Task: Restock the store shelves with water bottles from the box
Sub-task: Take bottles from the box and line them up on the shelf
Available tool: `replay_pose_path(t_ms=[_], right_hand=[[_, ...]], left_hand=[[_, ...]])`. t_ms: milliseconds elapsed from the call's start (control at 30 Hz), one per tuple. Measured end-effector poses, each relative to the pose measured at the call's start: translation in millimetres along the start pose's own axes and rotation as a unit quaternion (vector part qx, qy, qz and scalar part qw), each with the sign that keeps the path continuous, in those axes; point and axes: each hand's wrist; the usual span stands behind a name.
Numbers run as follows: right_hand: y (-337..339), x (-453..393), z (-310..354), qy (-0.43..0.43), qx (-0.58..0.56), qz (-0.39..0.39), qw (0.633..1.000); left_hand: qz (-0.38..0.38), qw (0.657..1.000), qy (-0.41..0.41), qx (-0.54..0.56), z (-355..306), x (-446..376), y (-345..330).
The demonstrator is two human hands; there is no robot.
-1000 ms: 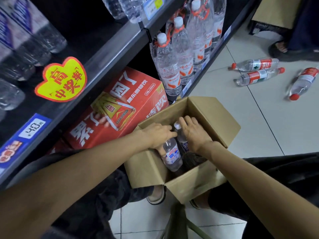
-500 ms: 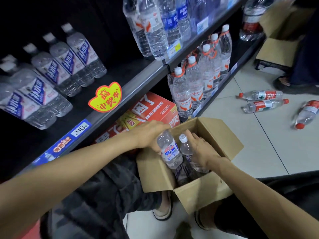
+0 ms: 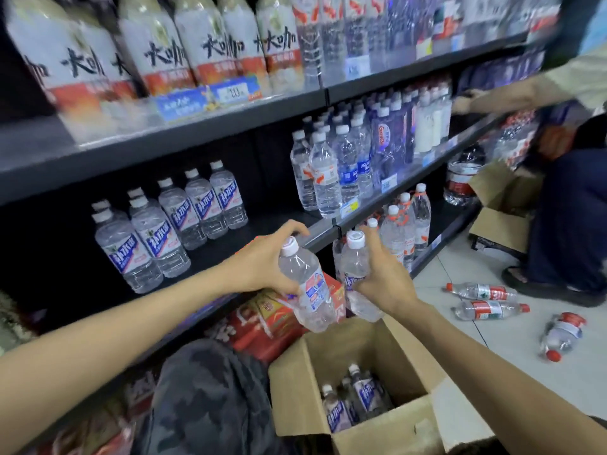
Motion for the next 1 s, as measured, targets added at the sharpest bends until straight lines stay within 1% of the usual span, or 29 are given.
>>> replay_pose_path(t_ms=[67,167,267,367,467,600,700,800,1000], right_hand=[[12.8,-13.4,13.3,0.018,-0.009,-0.026,0.999],[31.1,-32.5,41.1,0.061,-0.002,-0.059,0.996],[44.4,-49.6,69.0,0.094,-0.015,-0.083,0.992],[49.7,-66.3,93.6,0.135,-0.029,-0.098,0.986],[45.3,-82.7,115.1,0.173,-0.027,-0.109,0.978],[26.9,-99.4,134.7,0.195,-0.044,-0.099,0.975],[4.2,-104.7,140.3,0.203,-0.023,-0.094,0.974],[-21.1,-110.2,141.1,0.198,-0.018,-0.097,0.975],[-59.2,-132.7,143.5,0.202,-0.021,-0.043,0.978]], left_hand=[[-0.026,0.999,-0.005,0.034,-0.4,2.1,10.9],[-0.105,0.991,-0.014,0.077,0.0,7.1,32.1],[-0.180,0.977,-0.037,0.110,4.0,8.7,50.8],[-0.240,0.961,-0.050,0.127,11.0,8.9,65.2],[-0.282,0.949,-0.069,0.122,20.2,11.6,73.0],[-0.307,0.944,-0.073,0.097,35.8,16.5,76.2],[-0.309,0.946,-0.058,0.083,53.1,18.5,71.1],[-0.315,0.946,-0.036,0.067,72.7,18.1,65.0],[-0.311,0.947,0.030,0.077,112.3,9.0,64.4]])
Point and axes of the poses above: each hand's wrist, its own x-axis away from the middle knuckle, its own y-axis out of the back of the hand, z = x × y
